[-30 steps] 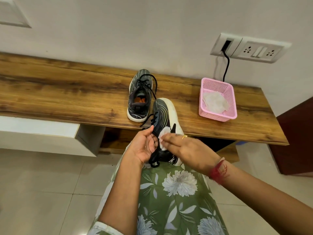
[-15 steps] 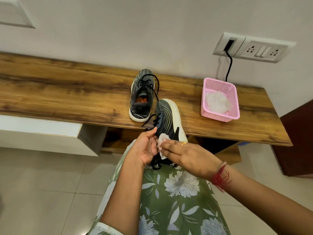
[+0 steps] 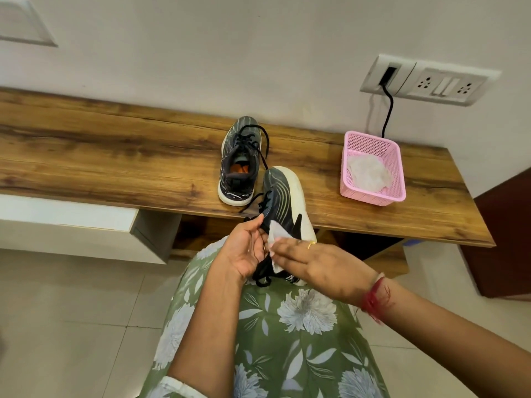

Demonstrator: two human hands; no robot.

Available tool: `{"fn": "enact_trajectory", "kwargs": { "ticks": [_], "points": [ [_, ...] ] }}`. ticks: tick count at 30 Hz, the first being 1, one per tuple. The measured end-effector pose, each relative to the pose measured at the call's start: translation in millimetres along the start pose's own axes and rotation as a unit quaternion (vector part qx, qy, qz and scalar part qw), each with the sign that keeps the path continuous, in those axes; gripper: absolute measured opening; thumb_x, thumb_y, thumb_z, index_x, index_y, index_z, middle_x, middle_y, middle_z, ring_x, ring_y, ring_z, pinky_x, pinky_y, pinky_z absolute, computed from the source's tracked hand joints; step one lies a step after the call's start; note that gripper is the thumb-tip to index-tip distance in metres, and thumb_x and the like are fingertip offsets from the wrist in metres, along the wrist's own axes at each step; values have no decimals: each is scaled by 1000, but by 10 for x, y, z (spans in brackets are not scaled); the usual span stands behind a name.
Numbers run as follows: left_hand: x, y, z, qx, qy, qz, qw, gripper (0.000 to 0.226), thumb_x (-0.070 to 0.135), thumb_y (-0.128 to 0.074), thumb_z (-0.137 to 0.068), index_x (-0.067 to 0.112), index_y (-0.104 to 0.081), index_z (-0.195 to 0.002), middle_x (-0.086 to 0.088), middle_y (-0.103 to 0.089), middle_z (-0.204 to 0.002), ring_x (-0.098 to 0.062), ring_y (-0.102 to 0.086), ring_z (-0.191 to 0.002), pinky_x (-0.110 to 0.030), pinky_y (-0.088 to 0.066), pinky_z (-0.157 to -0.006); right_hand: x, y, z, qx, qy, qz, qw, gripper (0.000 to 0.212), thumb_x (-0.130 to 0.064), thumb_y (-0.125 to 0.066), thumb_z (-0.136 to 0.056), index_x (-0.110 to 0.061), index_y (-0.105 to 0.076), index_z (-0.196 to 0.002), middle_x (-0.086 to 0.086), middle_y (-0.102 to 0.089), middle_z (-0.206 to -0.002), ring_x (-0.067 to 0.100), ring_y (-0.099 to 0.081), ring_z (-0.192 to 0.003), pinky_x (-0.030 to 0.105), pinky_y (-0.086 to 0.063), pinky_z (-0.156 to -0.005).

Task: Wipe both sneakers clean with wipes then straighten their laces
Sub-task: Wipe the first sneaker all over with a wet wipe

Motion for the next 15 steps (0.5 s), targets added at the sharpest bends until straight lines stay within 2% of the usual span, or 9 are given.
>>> {"fn": "enact_trajectory", "kwargs": {
  "ticks": [1,3,5,9,13,15],
  "points": [
    [-6,-6,8,0,2,0,1000,33,28,-42,-99,3,-64,-99,-11,-72,-81,-18,-69,-71,-29,-55,-77,-18,4,11,-2,8,7,1000,50,-4,-61,-70,-7,-62,-120,9,-61,-124,22,-58,-114,26,-36,-97],
    [10,-49,7,-7,-3,3,1000,35,28,-41,-99,3,-65,-100,-11,-72,-82,-18,-68,-74,-30,-50,-86,164,79,29,29,-57,-18,998,54,2,-61,-68,-5,-60,-121,11,-60,-125,24,-58,-114,28,-41,-94],
    [45,-77,0,-12,-13,13,1000,34,27,-40,-100,4,-64,-100,-8,-73,-79,-15,-69,-70,-27,-49,-84,238,124,44,59,-99,-34,993,59,9,-66,-64,-4,-59,-121,13,-59,-126,26,-59,-113,30,-46,-91],
    [37,-56,19,-13,-4,7,1000,34,26,-41,-100,2,-63,-95,-10,-71,-74,-17,-69,-65,-26,-56,-69,-168,-38,93,23,23,14,999,42,-3,-48,-84,-4,-56,-125,13,-56,-130,26,-52,-121,33,-46,-97],
    [100,-121,22,-26,-17,41,999,33,25,-39,-101,2,-62,-101,-10,-73,-78,-16,-71,-70,-26,-54,-77,53,119,108,88,-71,32,993,48,1,-57,-73,0,-59,-121,17,-59,-125,28,-57,-116,36,-39,-100],
    [103,-123,36,-29,-8,36,999,34,27,-39,-100,2,-62,-100,-10,-73,-77,-17,-71,-68,-26,-55,-73,-97,33,106,73,-25,28,997,44,-1,-54,-79,0,-57,-122,17,-57,-127,29,-54,-119,39,-44,-99]
  ]
}}
Point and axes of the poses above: each hand's wrist, its own z-axis away from the middle knuckle, its own y-axis out of the back of the hand, x = y × z, the point moved 8 cm from there along -z, towards the middle knuckle
